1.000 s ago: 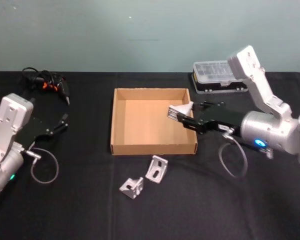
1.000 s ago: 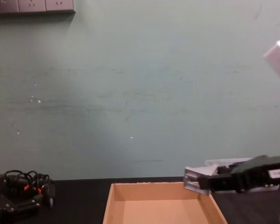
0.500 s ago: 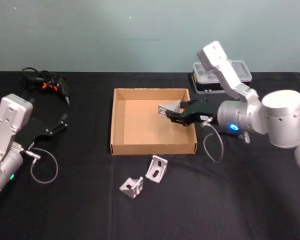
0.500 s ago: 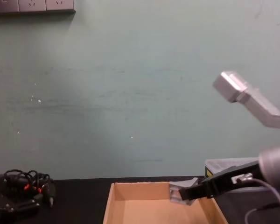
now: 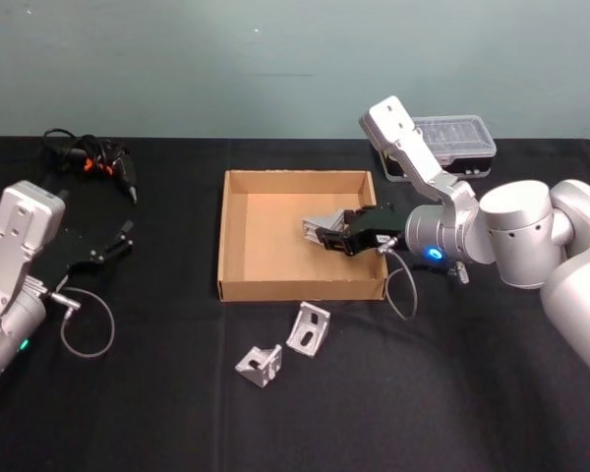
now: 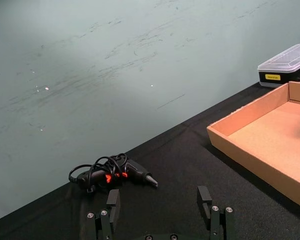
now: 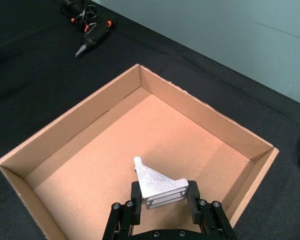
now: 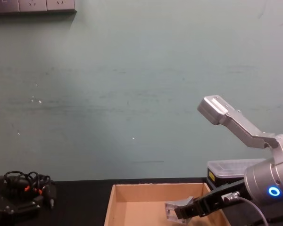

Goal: Use one hand to pick up the angle iron from the table and place it into the box.

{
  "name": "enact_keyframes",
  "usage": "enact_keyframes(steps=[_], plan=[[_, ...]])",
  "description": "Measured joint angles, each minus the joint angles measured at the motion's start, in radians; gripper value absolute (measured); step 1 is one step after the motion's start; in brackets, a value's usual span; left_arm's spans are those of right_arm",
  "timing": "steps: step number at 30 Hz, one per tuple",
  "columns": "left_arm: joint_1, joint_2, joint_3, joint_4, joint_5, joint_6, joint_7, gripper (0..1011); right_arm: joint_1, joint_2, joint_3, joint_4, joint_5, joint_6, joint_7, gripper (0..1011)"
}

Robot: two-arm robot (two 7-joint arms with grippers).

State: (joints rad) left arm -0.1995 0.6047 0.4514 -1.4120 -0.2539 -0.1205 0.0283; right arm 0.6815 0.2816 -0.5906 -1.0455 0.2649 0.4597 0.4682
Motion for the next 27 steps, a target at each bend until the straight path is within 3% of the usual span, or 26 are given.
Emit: enact_keyframes(steps=[13,27], plan=[[0.0,0.0,0.0,0.0,0.0,0.0,0.0,1011,0.0,-0.006,0.007,0.014,-0.006,-0.01,-0.001,572],[0.0,0.0,0.0,0.0,0.0,0.0,0.0,1011,0.0,-0.005,0.005,0.012,-0.006,-0.008,-0.002,970]])
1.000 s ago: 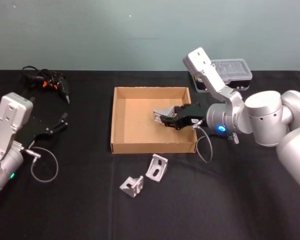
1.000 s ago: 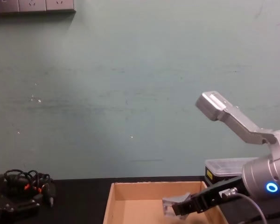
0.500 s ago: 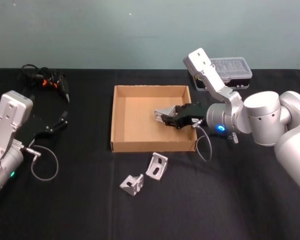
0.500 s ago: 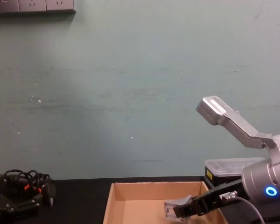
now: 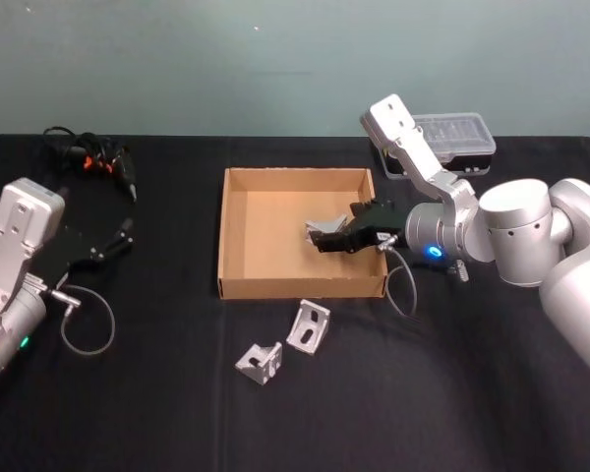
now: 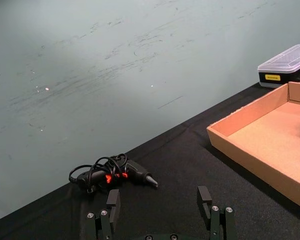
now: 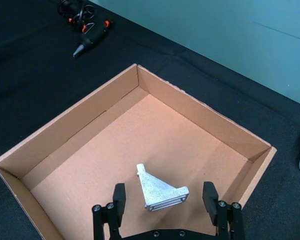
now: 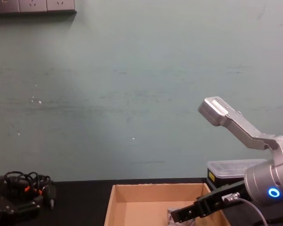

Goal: Use one hand to pick up the angle iron from the table and place it into the box.

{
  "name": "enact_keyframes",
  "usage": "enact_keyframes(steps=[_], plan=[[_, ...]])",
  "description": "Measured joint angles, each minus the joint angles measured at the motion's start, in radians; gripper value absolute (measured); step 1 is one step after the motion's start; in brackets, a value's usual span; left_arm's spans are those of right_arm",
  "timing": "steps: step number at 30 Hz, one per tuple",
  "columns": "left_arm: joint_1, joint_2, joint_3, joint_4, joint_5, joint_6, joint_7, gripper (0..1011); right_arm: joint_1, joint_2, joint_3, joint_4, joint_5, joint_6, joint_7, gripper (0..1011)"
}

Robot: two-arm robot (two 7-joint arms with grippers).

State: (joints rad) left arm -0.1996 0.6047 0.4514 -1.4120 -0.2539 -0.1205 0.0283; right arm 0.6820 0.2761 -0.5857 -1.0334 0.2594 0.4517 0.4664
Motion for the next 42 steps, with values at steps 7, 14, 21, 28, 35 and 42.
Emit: enact_keyframes(steps=[7,14,21,28,35,42], plan=[[0.0,0.0,0.0,0.0,0.0,0.0,0.0,1011,0.0,0.0,-0.001,0.0,0.0,0.001,0.0,1003],[0.0,0.0,0.0,0.0,0.0,0.0,0.0,1011,0.0,0.0,-0.001,0.0,0.0,0.001,0.0,1003],[0.0,0.0,0.0,0.0,0.0,0.0,0.0,1011,-0.032,0.023,0.028,-0.063,0.008,-0.014,0.017,1002],[0.0,0.0,0.0,0.0,0.0,0.0,0.0,1011,-0.097,0.086,0.04,-0.229,0.031,0.019,0.055,1003],[0.0,0.0,0.0,0.0,0.0,0.0,0.0,1011,-0.161,0.175,0.008,-0.443,0.068,0.124,0.121,1003],[0.0,0.0,0.0,0.0,0.0,0.0,0.0,1011,-0.19,0.257,-0.046,-0.615,0.086,0.253,0.164,1003]])
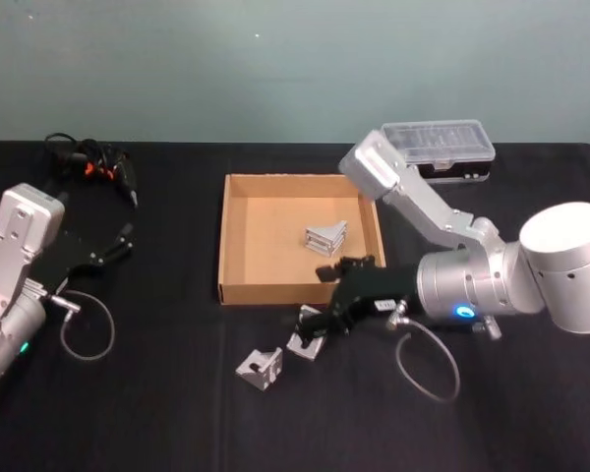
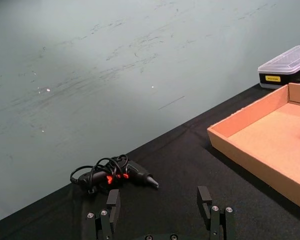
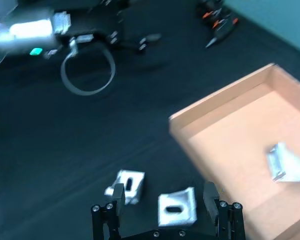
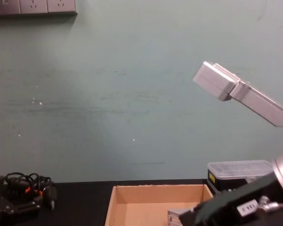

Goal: Use one hand to pick up the angle iron from the table and place it into the box.

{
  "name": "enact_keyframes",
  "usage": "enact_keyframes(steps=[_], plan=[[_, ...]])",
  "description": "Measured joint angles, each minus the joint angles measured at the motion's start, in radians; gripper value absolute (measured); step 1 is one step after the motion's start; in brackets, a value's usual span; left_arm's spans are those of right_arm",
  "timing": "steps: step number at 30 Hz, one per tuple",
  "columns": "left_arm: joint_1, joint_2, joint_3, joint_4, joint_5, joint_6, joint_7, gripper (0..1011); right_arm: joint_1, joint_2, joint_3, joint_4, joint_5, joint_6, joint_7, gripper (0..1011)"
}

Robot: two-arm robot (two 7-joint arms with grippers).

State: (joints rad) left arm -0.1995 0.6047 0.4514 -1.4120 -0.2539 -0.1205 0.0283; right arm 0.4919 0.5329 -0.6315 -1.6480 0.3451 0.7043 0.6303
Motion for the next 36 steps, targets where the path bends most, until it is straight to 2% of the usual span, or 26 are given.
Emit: enact_keyframes(steps=[4,9,24,36], plan=[[0.0,0.0,0.0,0.0,0.0,0.0,0.0,1011,0.003,0.029,-0.029,-0.042,-0.008,0.042,0.005,1003],[0.0,0.0,0.0,0.0,0.0,0.0,0.0,1011,0.016,0.044,-0.054,-0.036,-0.015,0.061,0.004,1003],[0.0,0.0,0.0,0.0,0.0,0.0,0.0,1011,0.054,0.027,-0.1,0.025,-0.009,0.06,-0.003,1003],[0.0,0.0,0.0,0.0,0.0,0.0,0.0,1011,0.072,0.011,-0.112,0.062,-0.007,0.055,-0.015,1003]])
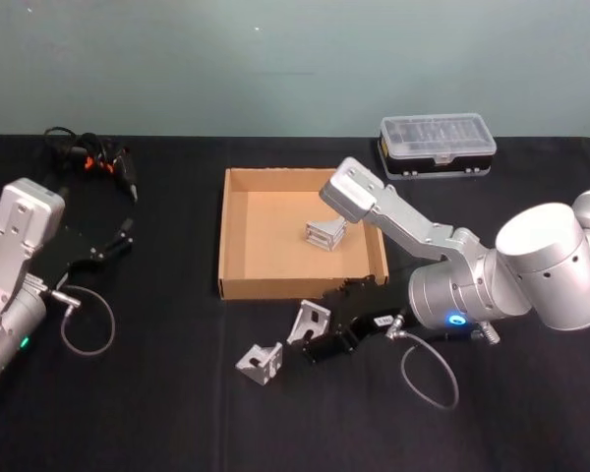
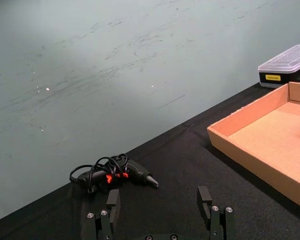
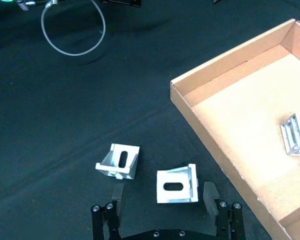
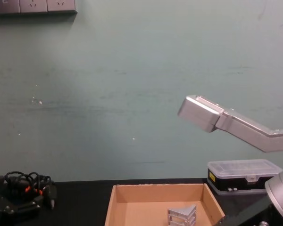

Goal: Use one hand to pick up the angle iron from the table and place it into the box.

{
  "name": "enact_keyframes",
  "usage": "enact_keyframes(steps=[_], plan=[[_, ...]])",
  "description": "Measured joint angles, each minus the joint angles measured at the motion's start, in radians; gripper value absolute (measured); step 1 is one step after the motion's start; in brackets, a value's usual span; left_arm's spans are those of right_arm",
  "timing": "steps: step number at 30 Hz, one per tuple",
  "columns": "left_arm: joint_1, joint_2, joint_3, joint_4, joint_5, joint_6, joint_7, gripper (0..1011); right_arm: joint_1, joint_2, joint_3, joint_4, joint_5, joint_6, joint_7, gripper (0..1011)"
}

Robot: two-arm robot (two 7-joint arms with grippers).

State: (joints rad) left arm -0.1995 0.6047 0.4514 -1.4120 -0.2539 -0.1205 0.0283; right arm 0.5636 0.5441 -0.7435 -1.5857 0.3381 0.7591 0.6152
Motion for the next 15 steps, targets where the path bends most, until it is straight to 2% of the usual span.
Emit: enact_keyframes(steps=[15], plan=[[0.0,0.0,0.0,0.0,0.0,0.0,0.0,1011,0.014,-0.019,-0.011,0.053,-0.005,0.001,-0.005,1003]])
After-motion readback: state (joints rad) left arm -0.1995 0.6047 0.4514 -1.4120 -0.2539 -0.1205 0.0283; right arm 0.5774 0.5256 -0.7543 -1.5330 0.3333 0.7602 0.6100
